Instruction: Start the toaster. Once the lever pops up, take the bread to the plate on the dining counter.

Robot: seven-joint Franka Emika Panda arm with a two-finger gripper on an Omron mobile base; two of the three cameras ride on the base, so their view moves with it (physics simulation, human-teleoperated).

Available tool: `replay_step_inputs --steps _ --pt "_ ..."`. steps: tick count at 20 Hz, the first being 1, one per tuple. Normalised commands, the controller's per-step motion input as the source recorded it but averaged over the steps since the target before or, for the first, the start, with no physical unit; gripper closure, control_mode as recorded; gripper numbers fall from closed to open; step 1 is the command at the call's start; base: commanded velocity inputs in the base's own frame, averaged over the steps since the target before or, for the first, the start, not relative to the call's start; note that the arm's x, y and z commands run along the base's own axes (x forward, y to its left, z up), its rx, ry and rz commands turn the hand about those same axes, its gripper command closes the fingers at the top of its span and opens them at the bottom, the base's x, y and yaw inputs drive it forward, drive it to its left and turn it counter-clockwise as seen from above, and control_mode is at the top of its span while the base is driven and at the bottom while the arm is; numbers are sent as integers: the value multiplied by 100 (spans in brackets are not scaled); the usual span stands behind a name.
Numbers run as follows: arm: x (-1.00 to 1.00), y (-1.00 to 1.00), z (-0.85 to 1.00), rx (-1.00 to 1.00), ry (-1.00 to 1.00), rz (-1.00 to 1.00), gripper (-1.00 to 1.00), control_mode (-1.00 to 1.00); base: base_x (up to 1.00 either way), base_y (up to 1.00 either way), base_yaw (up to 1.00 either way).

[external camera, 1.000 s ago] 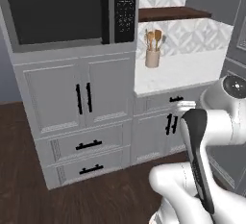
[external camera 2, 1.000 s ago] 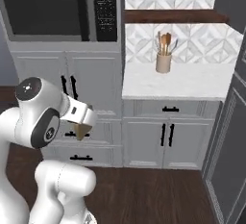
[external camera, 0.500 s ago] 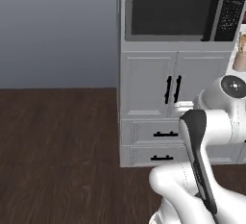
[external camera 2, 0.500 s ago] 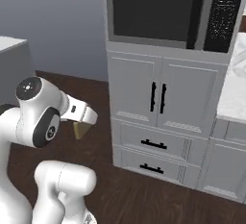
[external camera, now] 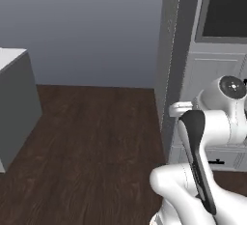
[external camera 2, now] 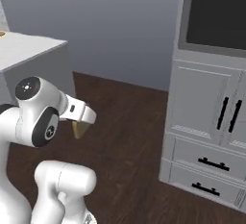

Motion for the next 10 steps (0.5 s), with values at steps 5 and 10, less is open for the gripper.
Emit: replay_step_inputs --steps 5,10 --pt "0 0 0 0 0 0 100 100 59 100 -7" --pt "0 0 0 0 0 0 100 100 94 100 -35"
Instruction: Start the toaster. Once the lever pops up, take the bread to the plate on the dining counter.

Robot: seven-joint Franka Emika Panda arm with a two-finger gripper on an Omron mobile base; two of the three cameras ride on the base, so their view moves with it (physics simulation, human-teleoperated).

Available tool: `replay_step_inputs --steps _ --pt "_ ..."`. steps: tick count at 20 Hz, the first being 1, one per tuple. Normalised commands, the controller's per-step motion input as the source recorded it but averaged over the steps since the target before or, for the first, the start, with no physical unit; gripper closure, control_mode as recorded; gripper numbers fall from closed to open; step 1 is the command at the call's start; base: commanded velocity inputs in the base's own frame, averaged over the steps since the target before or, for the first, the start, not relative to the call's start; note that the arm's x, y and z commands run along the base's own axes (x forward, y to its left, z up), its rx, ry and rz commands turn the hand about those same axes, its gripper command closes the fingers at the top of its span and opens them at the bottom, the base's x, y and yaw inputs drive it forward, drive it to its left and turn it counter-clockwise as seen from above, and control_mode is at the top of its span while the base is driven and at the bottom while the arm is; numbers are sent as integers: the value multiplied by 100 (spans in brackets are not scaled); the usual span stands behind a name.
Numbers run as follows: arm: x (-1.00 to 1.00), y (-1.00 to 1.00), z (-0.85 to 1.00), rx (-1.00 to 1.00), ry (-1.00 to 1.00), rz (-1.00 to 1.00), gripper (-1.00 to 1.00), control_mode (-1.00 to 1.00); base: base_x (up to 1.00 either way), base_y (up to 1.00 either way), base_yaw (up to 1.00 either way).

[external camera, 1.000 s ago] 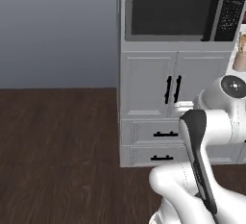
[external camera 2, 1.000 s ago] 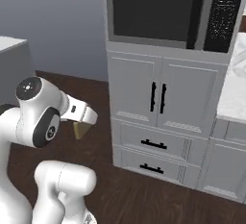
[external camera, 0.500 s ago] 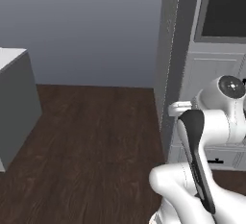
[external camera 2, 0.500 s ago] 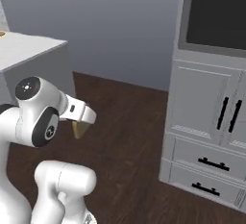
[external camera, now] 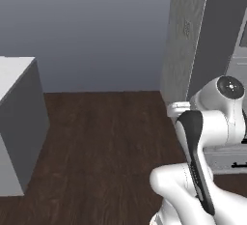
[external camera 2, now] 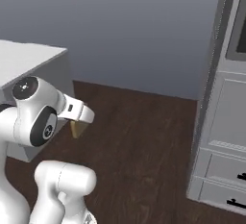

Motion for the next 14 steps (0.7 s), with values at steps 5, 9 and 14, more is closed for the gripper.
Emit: replay_step_inputs --steps 5,9,14 --pt "0 0 0 0 0 0 100 100 99 94 -39" --pt "0 0 0 0 0 0 100 100 100 81 -30" --pt "0 0 0 0 0 0 100 100 100 61 -12"
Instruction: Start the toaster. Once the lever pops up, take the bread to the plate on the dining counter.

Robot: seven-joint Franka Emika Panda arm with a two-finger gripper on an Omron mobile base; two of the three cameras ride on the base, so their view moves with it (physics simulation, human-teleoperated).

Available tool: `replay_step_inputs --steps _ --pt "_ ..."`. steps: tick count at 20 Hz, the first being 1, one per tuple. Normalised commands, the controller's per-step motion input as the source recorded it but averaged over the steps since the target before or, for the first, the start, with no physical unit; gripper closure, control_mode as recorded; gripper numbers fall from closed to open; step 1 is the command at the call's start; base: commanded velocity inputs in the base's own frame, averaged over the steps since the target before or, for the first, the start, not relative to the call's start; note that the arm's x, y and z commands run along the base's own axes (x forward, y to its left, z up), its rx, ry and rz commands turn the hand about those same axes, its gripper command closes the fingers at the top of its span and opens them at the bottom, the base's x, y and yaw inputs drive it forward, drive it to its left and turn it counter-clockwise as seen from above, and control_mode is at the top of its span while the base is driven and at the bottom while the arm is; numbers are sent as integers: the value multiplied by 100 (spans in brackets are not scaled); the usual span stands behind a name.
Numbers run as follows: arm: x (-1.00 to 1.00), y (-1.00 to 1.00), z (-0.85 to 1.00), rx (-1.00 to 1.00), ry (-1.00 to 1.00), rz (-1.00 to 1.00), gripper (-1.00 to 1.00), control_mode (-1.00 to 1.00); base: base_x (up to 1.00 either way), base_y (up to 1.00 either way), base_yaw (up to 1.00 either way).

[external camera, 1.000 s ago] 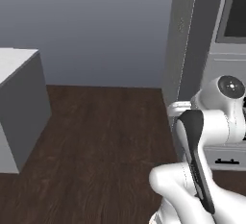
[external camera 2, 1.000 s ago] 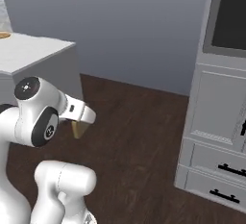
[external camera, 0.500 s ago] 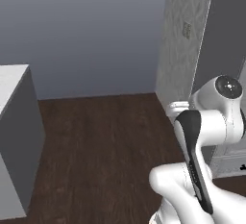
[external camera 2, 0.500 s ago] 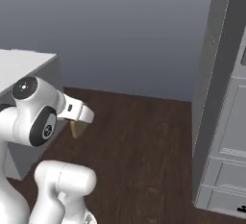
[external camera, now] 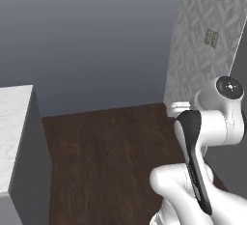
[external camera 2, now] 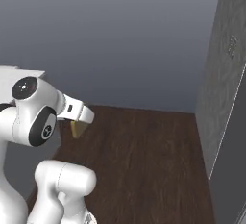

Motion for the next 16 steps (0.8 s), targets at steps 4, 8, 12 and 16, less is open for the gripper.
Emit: replay_step_inputs --steps 4,8,12,16 --pt "0 0 0 0 0 0 100 100 100 30 -3" --pt "0 0 0 0 0 0 100 100 100 0 1" --pt "0 0 0 0 0 0 100 100 100 0 8" --pt "0 0 0 0 0 0 100 100 100 5 20"
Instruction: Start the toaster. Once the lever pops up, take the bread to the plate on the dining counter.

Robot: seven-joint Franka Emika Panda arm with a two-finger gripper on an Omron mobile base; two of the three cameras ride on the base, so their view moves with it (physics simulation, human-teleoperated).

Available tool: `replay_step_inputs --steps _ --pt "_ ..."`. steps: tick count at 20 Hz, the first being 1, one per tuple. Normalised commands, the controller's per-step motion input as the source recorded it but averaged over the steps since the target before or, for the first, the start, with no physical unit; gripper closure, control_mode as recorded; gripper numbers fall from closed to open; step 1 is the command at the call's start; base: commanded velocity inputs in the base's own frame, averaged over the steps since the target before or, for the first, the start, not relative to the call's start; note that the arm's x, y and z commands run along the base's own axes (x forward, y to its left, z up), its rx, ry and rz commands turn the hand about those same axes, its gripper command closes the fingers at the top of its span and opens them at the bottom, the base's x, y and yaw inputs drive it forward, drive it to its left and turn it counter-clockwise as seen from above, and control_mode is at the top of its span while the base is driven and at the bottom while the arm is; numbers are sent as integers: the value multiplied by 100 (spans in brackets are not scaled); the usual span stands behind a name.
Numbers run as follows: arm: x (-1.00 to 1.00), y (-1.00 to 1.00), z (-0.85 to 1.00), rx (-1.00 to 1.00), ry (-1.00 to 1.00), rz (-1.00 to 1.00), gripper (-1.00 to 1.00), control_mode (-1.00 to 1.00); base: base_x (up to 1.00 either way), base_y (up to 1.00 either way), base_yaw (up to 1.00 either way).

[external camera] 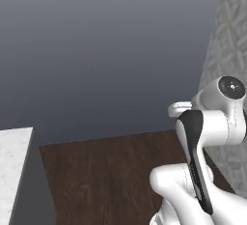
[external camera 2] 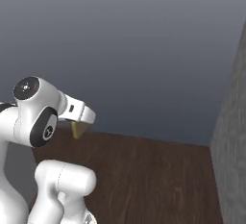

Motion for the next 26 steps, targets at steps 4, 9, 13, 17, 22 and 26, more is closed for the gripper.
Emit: replay_step_inputs --steps 4,9,13,17,22,26 --pt "0 0 0 0 0 0 100 100 95 17 52" --pt "0 0 0 0 0 0 100 100 75 37 72" --pt "0 0 0 0 0 0 100 100 42 9 78" --pt "0 0 0 0 0 0 100 100 1 -19 62" --pt "0 0 0 0 0 0 100 100 5 -84 62" --pt "0 0 0 0 0 0 100 100 8 -99 49"
